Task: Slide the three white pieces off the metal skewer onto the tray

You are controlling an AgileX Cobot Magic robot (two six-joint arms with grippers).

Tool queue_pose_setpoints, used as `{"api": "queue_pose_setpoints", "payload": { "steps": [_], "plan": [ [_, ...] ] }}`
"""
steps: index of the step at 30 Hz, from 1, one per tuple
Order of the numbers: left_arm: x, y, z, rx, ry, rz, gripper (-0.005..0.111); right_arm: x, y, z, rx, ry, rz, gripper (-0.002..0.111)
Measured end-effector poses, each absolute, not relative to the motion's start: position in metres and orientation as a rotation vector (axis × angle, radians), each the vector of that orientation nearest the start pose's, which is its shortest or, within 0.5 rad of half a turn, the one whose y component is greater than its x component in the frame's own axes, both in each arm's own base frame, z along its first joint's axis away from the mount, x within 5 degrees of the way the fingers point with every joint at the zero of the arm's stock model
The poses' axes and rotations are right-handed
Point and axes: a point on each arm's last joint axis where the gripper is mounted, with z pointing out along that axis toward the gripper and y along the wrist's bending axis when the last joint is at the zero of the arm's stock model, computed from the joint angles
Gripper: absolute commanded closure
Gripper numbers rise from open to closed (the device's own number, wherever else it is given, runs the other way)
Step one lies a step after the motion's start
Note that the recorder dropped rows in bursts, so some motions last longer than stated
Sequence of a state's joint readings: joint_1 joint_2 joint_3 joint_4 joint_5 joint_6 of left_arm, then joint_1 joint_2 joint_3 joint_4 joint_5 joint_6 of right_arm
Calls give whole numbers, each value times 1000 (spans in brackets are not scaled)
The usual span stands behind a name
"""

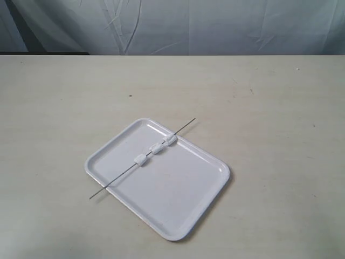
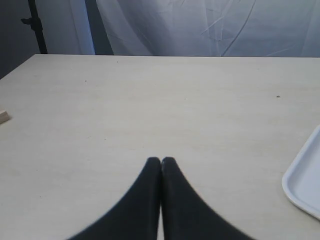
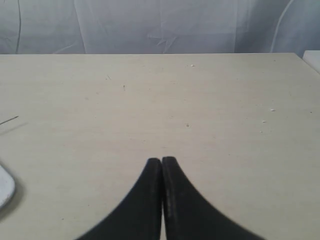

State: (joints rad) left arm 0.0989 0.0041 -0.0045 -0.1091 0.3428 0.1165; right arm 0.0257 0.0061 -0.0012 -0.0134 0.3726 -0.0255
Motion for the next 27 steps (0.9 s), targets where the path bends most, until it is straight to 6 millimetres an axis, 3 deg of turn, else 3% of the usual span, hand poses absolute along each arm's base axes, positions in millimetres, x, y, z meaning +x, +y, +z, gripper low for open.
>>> {"api": "queue_pose_setpoints", "payload": {
  "steps": [14, 19, 27],
  "plan": [
    [54, 2, 184, -52, 1823, 46, 107, 53, 1, 180, -56, 1860, -13, 109],
    [53, 7, 184, 56, 1826, 215, 107, 53, 1, 181, -56, 1845, -13, 109],
    [56, 7, 204, 130, 1598, 309, 107, 57, 2, 205, -23, 1581, 21, 109]
  ]
}}
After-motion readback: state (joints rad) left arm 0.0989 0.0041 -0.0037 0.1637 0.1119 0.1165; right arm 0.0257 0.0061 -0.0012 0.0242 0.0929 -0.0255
